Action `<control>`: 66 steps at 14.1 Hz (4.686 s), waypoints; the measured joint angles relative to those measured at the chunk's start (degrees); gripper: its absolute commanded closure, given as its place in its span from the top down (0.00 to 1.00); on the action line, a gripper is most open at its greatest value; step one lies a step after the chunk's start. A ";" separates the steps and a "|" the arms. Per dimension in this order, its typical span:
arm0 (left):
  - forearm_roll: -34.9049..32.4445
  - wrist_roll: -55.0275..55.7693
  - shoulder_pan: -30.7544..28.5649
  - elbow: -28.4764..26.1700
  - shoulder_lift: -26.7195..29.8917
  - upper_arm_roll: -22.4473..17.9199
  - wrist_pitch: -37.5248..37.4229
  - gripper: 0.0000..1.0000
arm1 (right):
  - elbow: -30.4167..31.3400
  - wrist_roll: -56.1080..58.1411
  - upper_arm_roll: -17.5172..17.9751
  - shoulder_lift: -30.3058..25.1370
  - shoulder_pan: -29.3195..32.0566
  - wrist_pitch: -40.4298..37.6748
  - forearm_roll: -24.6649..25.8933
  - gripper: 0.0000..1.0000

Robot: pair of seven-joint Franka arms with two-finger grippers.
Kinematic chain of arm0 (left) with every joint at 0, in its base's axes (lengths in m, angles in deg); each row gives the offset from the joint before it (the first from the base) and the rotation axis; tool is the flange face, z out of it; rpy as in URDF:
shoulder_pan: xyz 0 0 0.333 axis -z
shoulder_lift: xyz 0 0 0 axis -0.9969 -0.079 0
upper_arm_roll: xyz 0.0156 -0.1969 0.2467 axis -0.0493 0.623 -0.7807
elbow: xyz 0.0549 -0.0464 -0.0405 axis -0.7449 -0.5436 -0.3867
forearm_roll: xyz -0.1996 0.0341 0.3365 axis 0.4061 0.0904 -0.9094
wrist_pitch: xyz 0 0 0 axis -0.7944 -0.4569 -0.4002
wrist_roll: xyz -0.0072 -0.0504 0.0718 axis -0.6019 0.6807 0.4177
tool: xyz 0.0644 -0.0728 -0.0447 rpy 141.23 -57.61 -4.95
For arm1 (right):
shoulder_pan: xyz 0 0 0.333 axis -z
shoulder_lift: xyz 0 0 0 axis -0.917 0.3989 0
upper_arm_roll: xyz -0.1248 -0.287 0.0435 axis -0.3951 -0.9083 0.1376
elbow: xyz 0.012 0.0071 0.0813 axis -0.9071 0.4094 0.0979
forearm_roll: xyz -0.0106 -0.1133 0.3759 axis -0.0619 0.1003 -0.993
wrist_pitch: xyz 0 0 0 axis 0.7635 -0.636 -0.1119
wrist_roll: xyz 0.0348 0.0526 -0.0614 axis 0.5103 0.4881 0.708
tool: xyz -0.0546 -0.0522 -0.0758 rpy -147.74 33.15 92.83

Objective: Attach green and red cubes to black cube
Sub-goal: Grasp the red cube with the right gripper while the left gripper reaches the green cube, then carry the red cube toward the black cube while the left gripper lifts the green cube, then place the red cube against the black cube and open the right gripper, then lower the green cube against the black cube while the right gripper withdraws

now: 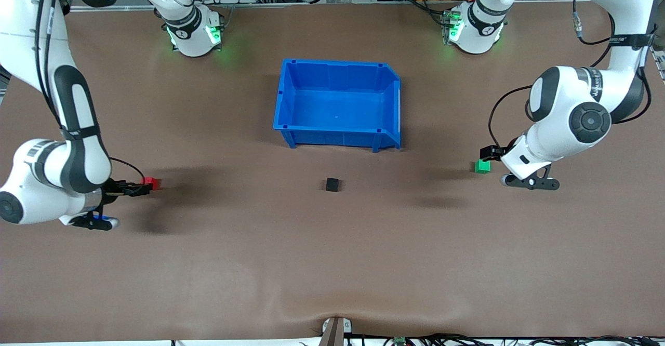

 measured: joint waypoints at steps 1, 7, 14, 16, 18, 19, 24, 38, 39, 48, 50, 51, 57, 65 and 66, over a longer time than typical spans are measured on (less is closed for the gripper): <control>0.00 0.00 0.00 -1.42 -0.21 0.00 1.64 1.00 | 0.01 0.00 -0.02 0.77 0.05 0.42 0.51 1.00; 0.00 0.00 0.02 -5.57 -3.60 0.01 7.34 1.00 | 0.27 0.03 0.25 4.40 -0.48 0.89 1.22 0.00; -2.30 1.27 0.01 -5.97 -7.99 0.00 11.49 1.00 | -2.47 -18.98 0.66 4.78 -0.61 -1.20 -5.50 0.00; -2.44 2.11 0.02 -6.66 -8.64 0.01 13.59 1.00 | -5.51 -30.87 1.19 4.63 -1.84 -4.10 -15.24 0.00; -2.44 2.14 0.02 -7.40 -9.27 0.00 15.76 1.00 | -7.40 -44.75 1.66 4.56 -5.37 -4.46 -21.37 0.00; -2.45 2.14 0.02 -7.59 -9.58 0.00 16.84 1.00 | -7.96 -52.13 1.81 4.56 -8.08 -2.80 -22.68 0.00; -4.75 2.15 -0.32 -7.68 -10.92 -0.08 19.17 1.00 | -8.24 -77.15 1.91 5.60 -22.10 15.54 -31.22 0.00; -7.45 18.67 0.11 -2.20 -12.09 0.29 18.79 0.00 | -4.07 -91.66 1.80 9.32 -36.93 27.90 -34.96 0.00; -7.45 24.20 1.24 -0.19 -12.09 0.45 16.89 0.00 | -3.34 -91.85 1.80 9.32 -37.36 29.14 -34.97 0.00; -1.51 81.88 11.03 18.89 -20.04 4.08 10.33 0.00 | -2.58 -97.50 1.73 9.14 -40.28 33.29 -35.22 1.00; -1.48 94.95 15.24 22.75 -23.96 4.19 10.33 0.00 | -2.58 -97.57 1.30 9.14 -40.22 33.28 -35.18 1.00; -1.48 99.73 17.16 24.04 -25.61 4.22 10.33 0.00 | -2.59 -97.57 0.98 9.13 -40.17 33.27 -35.17 1.00; 1.09 112.60 23.53 31.54 -32.94 4.27 10.38 0.00 | -5.94 -92.72 -2.04 6.66 -34.86 30.74 -22.42 1.00; 4.44 112.77 26.19 33.40 -36.03 4.44 10.42 0.00 | -9.08 -52.24 -7.39 -2.89 -19.61 6.00 -14.77 1.00; 4.48 112.79 26.63 33.45 -36.05 4.48 10.42 0.00 | -9.54 -46.36 -8.28 -4.46 -18.23 2.41 -13.51 1.00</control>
